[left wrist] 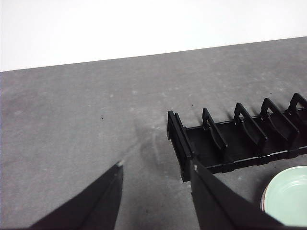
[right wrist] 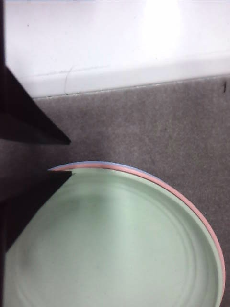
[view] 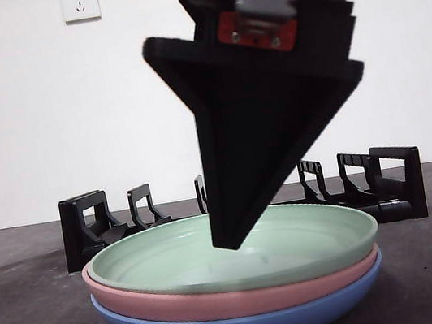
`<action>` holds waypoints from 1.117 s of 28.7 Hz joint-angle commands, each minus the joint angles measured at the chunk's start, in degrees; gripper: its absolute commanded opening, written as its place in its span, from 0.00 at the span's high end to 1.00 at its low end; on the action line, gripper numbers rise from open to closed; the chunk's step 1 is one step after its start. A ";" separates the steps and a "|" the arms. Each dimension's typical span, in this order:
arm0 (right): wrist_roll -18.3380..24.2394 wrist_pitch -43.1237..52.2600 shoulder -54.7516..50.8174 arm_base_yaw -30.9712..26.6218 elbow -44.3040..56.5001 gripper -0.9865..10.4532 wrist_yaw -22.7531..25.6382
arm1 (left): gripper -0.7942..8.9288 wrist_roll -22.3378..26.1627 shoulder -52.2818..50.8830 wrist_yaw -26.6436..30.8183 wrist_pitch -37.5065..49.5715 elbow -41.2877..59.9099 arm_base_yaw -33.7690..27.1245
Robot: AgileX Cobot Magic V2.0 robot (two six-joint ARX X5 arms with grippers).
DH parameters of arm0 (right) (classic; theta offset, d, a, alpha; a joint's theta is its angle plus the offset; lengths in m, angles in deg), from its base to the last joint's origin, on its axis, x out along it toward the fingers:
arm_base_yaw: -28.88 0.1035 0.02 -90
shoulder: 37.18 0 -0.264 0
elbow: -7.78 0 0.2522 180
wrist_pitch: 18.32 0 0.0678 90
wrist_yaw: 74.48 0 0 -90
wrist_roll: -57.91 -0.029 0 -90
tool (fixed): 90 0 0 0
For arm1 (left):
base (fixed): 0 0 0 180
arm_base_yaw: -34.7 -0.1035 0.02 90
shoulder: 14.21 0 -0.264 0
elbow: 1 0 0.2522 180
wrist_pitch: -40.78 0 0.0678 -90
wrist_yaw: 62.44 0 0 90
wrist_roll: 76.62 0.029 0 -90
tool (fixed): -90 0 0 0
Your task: Place the plate
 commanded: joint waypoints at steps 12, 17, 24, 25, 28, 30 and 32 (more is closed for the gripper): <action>-2.99 1.88 -5.95 0.68 -5.14 0.72 -4.70 | 0.69 -1.57 0.26 -0.04 0.61 -0.81 0.00; -2.64 6.43 -14.43 -6.45 -4.94 0.72 0.85 | 0.69 -2.80 0.26 -0.11 0.68 -0.81 0.00; 0.98 8.15 -20.46 -29.07 -4.83 0.72 -1.73 | 0.69 -4.55 1.01 -0.39 2.49 -0.81 0.00; 1.84 8.70 -20.70 -32.61 -4.83 0.72 -2.97 | 0.69 -4.57 1.22 -0.39 3.21 -0.81 0.00; 3.93 9.73 -20.85 -42.16 -4.83 0.72 -5.64 | 0.69 -4.59 1.92 -0.39 4.74 -0.81 0.00; 4.44 9.70 -20.74 -48.59 -4.83 0.72 -7.13 | 0.69 -4.68 2.40 -0.39 5.46 -0.81 0.00; 4.09 9.05 -20.74 -54.12 -4.83 0.72 -6.86 | 0.69 -4.79 2.67 -0.39 5.31 -0.81 0.00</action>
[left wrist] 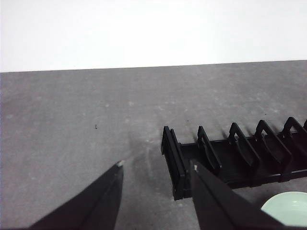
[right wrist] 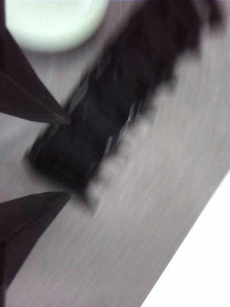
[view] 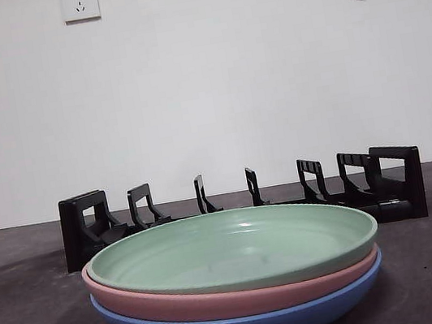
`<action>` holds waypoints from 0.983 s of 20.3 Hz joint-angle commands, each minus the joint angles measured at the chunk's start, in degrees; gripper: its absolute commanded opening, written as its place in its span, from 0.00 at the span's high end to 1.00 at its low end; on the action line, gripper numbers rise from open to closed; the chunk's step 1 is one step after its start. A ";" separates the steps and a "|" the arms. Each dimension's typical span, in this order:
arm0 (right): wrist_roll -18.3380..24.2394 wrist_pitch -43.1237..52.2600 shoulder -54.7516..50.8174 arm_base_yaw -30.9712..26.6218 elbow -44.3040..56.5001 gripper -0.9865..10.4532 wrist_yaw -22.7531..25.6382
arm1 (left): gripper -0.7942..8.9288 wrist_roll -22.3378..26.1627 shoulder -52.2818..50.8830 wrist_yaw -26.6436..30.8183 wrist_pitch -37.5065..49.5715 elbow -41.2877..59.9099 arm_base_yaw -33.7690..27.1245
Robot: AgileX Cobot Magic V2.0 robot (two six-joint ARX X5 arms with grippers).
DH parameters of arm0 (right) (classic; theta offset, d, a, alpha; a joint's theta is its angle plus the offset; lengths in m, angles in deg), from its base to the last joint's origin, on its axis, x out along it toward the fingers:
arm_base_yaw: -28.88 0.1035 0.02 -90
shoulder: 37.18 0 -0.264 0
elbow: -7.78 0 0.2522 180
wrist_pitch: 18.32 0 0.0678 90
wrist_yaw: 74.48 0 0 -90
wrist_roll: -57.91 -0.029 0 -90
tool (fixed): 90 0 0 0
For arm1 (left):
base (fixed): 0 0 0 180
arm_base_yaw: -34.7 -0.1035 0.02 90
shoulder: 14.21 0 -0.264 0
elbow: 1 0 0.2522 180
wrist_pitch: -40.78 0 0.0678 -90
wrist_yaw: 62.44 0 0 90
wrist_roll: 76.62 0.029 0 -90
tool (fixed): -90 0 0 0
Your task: Place the plate
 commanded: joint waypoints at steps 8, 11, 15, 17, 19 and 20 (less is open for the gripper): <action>-1.77 -0.83 0.07 -6.86 -0.52 0.90 -4.59 | 0.91 -0.02 0.04 -0.24 -0.70 -0.81 0.00; -1.77 0.61 0.07 -6.88 -0.52 0.90 -4.57 | 0.91 -0.02 0.04 -0.24 -0.72 -0.81 0.00; -1.77 2.62 0.07 -6.88 -0.52 0.90 -4.59 | 0.91 3.15 -1.95 1.07 2.05 2.10 -0.57; -1.77 2.67 0.07 -6.88 -0.52 0.90 -4.59 | 0.91 3.50 -9.94 2.05 15.15 15.82 -2.71; -1.77 2.67 0.07 -6.88 -0.52 0.90 -4.57 | 0.91 1.81 -19.26 2.12 24.85 30.34 -6.10; -1.77 2.67 0.07 -6.88 -0.52 0.90 -4.59 | 0.91 1.27 -23.10 2.12 26.88 35.67 -7.48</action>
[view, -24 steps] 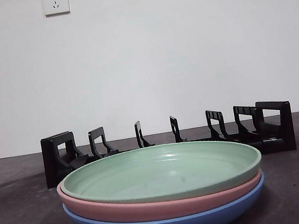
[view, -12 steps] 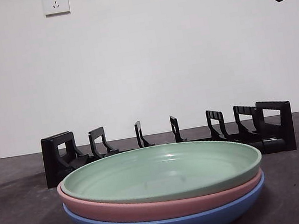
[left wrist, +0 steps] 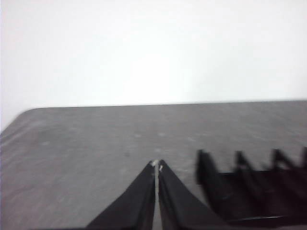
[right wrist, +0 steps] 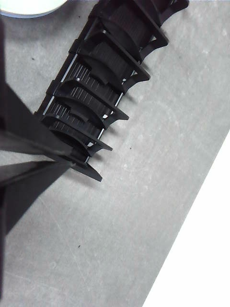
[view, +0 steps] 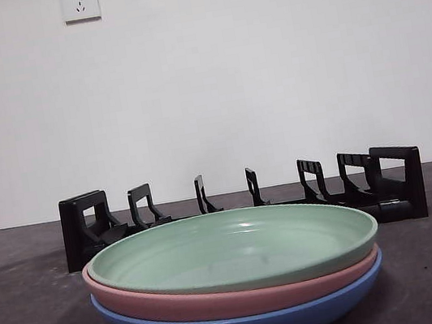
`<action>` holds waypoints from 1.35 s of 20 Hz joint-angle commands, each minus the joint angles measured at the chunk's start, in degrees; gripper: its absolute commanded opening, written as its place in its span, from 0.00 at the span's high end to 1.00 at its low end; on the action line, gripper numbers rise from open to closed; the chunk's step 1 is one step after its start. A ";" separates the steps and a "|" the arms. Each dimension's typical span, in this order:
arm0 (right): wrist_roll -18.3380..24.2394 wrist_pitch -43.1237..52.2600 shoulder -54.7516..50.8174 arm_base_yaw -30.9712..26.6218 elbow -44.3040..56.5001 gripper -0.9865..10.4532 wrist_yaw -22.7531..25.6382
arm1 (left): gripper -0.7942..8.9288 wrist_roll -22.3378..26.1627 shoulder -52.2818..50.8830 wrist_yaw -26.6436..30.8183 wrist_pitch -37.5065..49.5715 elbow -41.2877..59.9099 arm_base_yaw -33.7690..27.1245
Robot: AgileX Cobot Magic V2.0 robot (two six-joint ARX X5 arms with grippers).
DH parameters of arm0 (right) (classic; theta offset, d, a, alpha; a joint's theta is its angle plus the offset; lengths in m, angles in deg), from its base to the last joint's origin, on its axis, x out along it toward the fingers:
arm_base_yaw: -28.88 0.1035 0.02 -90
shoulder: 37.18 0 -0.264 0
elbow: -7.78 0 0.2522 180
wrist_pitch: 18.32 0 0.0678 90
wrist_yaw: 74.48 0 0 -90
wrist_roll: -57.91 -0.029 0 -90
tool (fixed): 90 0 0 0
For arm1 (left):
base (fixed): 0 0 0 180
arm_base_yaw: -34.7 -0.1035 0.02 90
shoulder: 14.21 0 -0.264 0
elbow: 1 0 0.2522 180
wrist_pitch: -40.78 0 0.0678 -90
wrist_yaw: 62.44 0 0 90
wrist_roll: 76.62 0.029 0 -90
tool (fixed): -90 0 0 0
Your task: Place the plate
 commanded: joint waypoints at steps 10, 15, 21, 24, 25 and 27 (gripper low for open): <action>-0.61 1.14 0.17 0.17 -0.52 0.90 0.04 | 0.91 -3.72 -13.97 0.31 -0.24 21.68 -4.11; 5.51 1.22 -0.94 0.31 -0.48 0.90 1.25 | 0.91 -3.69 -13.97 0.31 -0.24 21.68 -4.13; 0.76 23.61 -35.50 -4.94 36.81 0.90 0.31 | 0.91 -3.69 -13.97 0.31 -0.22 21.68 -4.13; -7.34 23.32 -54.80 -7.87 52.41 0.90 0.20 | 0.91 -3.72 -13.97 0.31 -0.22 21.68 -4.11; -9.77 22.84 -58.75 -9.27 55.34 0.90 -0.52 | 0.91 -3.72 -13.97 0.31 -0.22 21.68 -4.11; -12.11 23.30 -59.87 -10.71 57.27 0.90 -0.55 | 0.91 -3.72 -13.97 0.31 -0.20 21.68 -4.11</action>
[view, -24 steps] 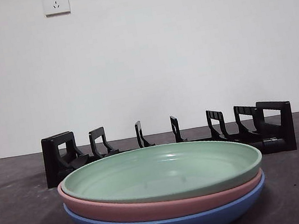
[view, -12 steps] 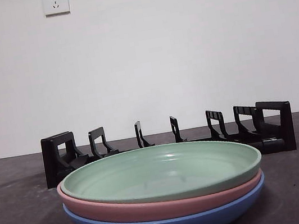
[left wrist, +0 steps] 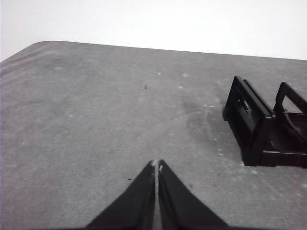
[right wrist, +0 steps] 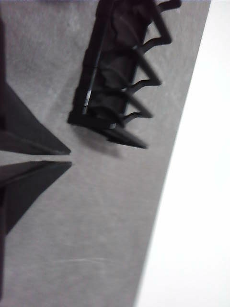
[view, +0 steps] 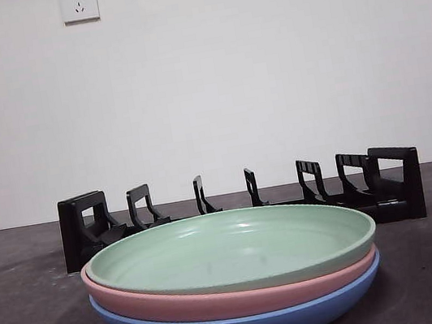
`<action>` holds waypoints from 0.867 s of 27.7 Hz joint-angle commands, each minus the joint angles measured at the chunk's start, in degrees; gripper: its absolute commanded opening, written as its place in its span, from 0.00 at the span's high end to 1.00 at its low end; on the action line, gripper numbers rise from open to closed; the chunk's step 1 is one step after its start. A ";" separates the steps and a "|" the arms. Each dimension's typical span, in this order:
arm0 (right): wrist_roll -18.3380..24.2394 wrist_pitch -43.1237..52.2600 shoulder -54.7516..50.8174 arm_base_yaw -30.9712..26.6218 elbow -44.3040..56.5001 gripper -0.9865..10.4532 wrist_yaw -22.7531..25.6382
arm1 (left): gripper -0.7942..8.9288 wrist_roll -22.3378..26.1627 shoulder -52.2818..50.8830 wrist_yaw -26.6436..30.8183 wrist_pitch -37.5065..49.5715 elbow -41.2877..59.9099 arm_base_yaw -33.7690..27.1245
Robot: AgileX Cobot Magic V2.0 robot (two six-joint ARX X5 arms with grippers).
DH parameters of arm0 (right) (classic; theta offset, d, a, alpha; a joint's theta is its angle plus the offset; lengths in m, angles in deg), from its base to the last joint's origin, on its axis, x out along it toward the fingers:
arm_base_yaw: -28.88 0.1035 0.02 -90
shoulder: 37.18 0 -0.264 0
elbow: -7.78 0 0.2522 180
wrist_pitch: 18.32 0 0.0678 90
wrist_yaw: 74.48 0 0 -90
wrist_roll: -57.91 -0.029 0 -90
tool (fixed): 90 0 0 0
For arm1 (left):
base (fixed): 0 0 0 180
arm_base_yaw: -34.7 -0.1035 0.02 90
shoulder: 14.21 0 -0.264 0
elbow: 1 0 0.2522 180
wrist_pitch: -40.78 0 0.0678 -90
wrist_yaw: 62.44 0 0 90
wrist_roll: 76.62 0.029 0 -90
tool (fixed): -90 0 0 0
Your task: Place the plate
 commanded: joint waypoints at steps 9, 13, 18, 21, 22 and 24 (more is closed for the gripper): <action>-6.69 2.08 -1.14 -2.34 1.88 0.90 3.37 | 0.91 -0.07 -0.07 0.04 -0.26 1.05 -0.04; -6.71 2.05 -1.14 -2.34 1.88 0.90 3.32 | 0.91 -0.04 -0.07 0.04 -0.26 1.05 -0.04; -6.71 2.10 -1.14 -2.34 1.88 0.90 3.32 | 0.91 -0.04 -0.07 0.04 -0.26 1.05 -0.07; -6.71 2.10 -1.14 -2.34 1.86 0.90 3.32 | 0.91 -0.07 -0.07 0.04 -0.26 1.05 -0.04; -6.69 2.10 -1.14 -2.34 1.86 0.90 3.32 | 0.91 -0.07 -0.07 0.04 -0.26 1.05 -0.07; -6.71 2.10 -1.14 -2.34 1.86 0.90 3.32 | 0.91 -0.07 -0.07 0.04 -0.26 1.05 -0.04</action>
